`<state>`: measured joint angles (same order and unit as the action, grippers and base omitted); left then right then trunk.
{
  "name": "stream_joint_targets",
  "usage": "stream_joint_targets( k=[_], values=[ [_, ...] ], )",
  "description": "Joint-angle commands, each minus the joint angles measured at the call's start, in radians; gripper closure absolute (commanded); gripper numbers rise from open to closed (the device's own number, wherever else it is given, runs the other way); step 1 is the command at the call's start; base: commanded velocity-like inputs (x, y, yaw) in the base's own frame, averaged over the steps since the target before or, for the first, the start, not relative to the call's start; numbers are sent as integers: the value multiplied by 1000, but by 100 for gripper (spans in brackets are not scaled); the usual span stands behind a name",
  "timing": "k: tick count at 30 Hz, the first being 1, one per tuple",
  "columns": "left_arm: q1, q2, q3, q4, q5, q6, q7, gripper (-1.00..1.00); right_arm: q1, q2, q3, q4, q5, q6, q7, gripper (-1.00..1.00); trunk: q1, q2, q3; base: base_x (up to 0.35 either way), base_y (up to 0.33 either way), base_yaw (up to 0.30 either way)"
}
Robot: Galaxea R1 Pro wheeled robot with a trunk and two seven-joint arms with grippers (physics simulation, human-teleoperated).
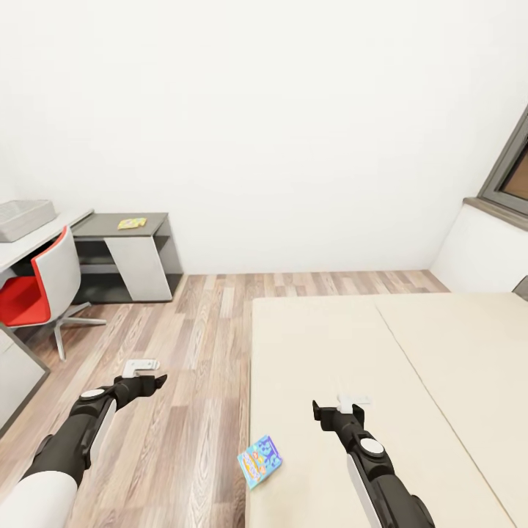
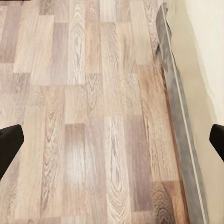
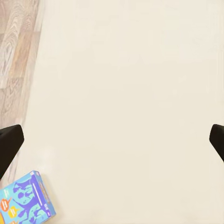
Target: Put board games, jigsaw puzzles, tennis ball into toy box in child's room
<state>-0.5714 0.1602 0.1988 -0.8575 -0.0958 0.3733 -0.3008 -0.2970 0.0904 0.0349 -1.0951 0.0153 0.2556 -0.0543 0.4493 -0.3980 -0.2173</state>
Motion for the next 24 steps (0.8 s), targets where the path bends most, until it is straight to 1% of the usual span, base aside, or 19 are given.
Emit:
stream_joint_targets(
  k=[1, 24],
  values=[
    [-1, -1, 4, -2, -10, 4, -9, -100, -1, 0, 2, -2, 2, 7, -6, -100, 1, -2, 0, 0, 0, 0],
    [-1, -8, 4, -2, -10, 4, -10, -100, -1, 0, 2, -2, 2, 5, -6, -100, 1, -2, 38, 0, 0, 0]
  ],
)
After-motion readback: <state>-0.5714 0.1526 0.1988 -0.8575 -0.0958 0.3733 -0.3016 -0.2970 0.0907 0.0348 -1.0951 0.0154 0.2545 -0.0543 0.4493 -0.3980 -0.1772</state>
